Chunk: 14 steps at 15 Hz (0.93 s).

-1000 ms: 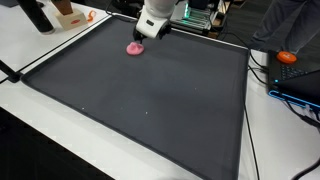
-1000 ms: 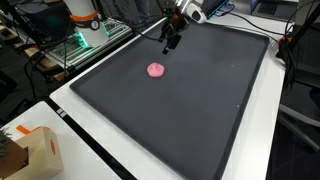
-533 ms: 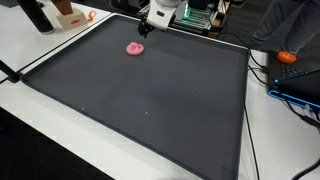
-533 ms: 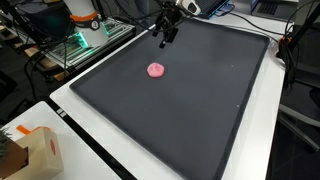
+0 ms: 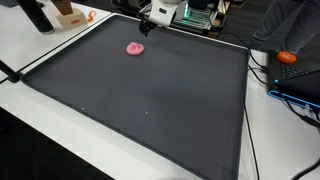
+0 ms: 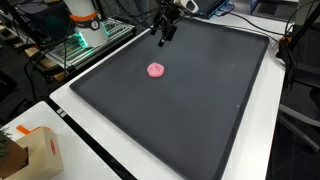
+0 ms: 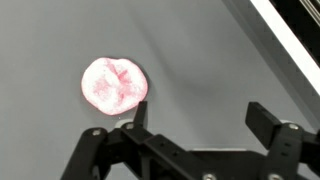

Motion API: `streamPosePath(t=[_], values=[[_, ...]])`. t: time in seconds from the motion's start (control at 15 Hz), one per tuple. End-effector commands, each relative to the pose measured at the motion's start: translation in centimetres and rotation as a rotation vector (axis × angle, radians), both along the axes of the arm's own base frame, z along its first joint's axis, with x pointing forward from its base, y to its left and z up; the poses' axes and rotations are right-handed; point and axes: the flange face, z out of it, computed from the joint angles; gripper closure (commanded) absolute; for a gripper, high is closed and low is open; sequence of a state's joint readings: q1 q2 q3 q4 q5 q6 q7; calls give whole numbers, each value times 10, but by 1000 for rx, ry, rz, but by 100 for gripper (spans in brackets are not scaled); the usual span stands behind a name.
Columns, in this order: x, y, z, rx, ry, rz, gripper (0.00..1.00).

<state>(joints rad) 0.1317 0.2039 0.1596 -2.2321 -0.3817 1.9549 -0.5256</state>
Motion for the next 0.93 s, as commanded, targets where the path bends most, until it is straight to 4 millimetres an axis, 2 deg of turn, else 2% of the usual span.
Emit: streamPosePath(t=[0.0, 0.53, 0.87], values=[[6, -1, -8, 2, -13, -50, 0], [46, -21, -24, -17, -69, -268, 0], [76, -38, -34, 12, -91, -501, 0]])
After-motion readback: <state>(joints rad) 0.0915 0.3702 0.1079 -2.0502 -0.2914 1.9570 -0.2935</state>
